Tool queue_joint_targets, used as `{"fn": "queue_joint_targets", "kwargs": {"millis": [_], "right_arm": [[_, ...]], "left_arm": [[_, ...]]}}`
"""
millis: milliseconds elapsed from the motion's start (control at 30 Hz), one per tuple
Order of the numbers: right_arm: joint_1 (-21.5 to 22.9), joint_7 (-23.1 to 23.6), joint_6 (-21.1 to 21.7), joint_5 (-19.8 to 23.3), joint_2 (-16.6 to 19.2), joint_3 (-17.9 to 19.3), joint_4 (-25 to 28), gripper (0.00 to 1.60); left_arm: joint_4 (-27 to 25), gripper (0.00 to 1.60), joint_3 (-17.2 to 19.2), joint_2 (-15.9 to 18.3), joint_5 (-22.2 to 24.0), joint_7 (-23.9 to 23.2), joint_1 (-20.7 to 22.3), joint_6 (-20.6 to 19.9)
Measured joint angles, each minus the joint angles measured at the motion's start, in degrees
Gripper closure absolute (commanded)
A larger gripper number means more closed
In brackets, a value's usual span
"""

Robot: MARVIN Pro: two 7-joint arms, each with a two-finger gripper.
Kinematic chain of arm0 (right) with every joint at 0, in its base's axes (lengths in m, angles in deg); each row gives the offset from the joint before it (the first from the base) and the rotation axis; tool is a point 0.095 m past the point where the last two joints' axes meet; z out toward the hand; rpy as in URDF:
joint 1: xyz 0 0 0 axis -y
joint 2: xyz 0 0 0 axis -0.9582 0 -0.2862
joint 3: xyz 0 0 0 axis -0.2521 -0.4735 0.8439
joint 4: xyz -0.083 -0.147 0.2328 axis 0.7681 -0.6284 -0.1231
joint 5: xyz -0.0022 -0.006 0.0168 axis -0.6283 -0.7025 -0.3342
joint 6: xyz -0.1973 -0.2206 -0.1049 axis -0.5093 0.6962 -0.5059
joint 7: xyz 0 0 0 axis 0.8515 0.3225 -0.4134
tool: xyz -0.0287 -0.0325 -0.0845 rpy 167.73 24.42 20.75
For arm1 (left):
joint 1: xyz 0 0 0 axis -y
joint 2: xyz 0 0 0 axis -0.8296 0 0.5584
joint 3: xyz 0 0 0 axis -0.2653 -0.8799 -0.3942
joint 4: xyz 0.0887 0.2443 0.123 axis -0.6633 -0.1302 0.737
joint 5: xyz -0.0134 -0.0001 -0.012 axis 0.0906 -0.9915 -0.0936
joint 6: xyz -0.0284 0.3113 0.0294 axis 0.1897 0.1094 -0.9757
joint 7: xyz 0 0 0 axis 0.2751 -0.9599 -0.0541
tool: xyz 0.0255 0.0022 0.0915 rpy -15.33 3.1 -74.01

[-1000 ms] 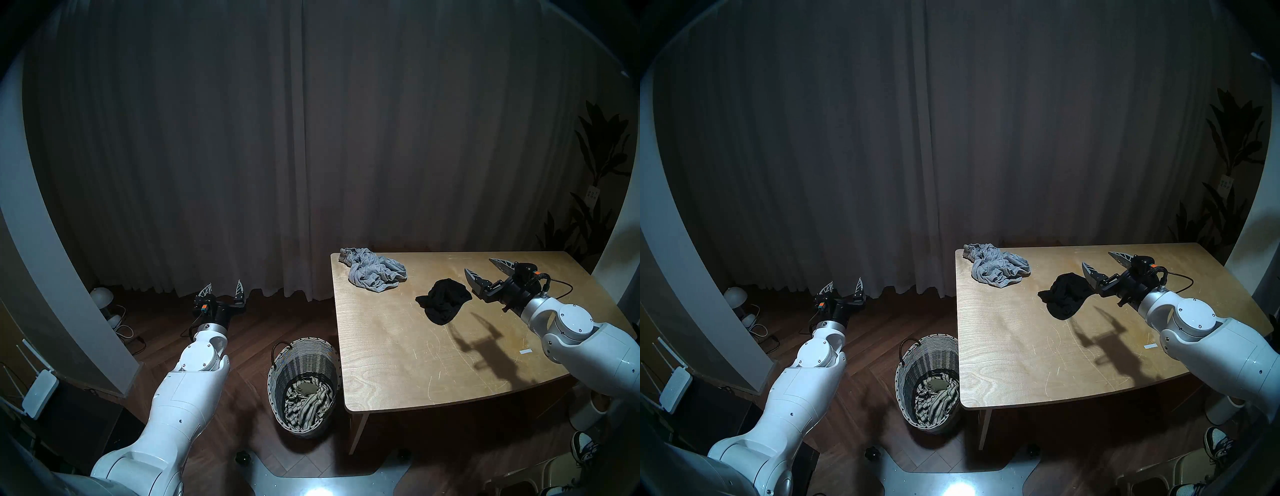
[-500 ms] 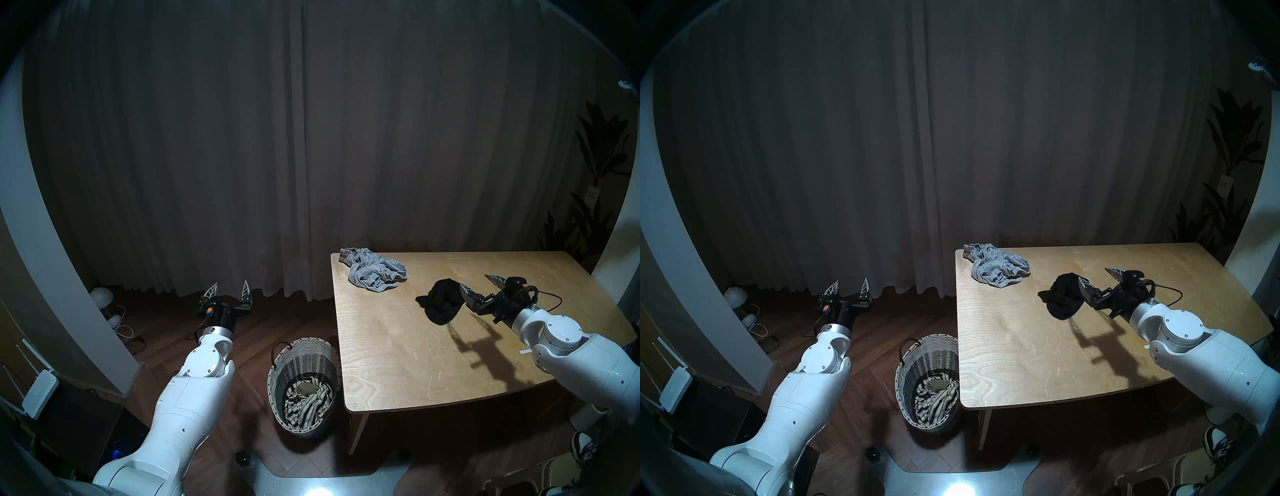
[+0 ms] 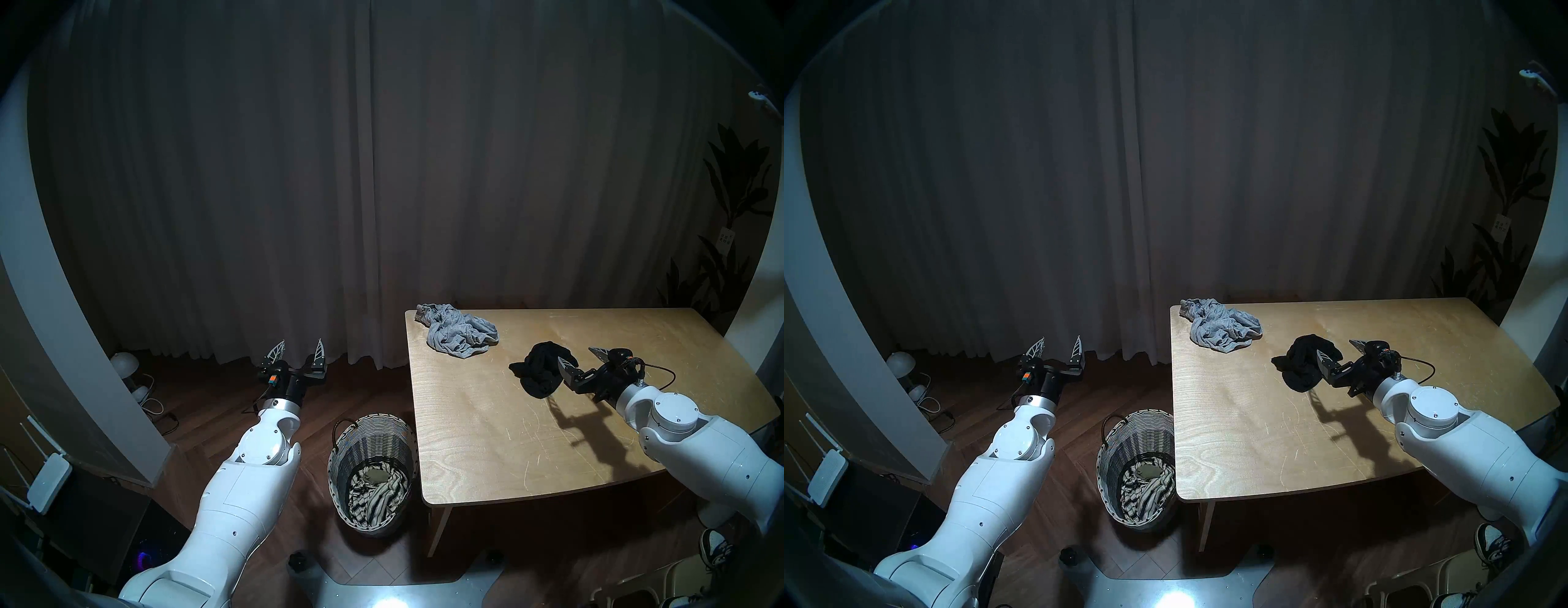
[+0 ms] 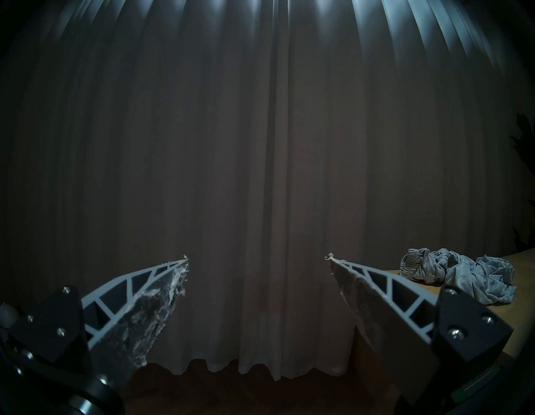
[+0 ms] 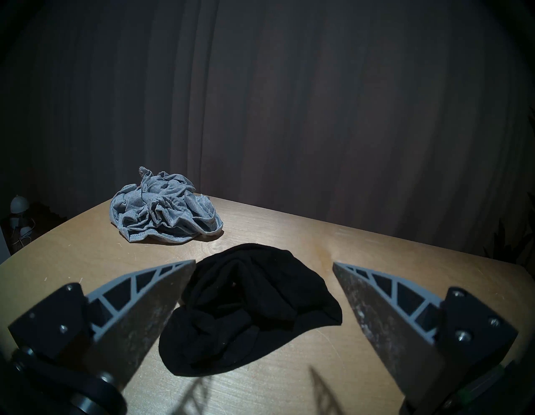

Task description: Toss clothes into the laundry hamper

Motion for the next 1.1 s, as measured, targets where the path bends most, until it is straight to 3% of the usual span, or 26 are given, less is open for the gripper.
{"fn": "queue_joint_targets", "kwargs": {"millis": [533,1100], "right_arm": [[5.94,-1.98,3.91,-4.51,-5.53,-2.6,-2.79,0.0],[11.81,-4.2,7.78,-11.09,-12.48,-9.25,-9.85,0.0]], "left_arm": [[-3.17,0.0,-0.2,-0.14,-0.64,-0.29,-2.62,0.84],[-7.46,0.0,1.63,0.51,-0.85,-0.2,-7.34,2.21]]}}
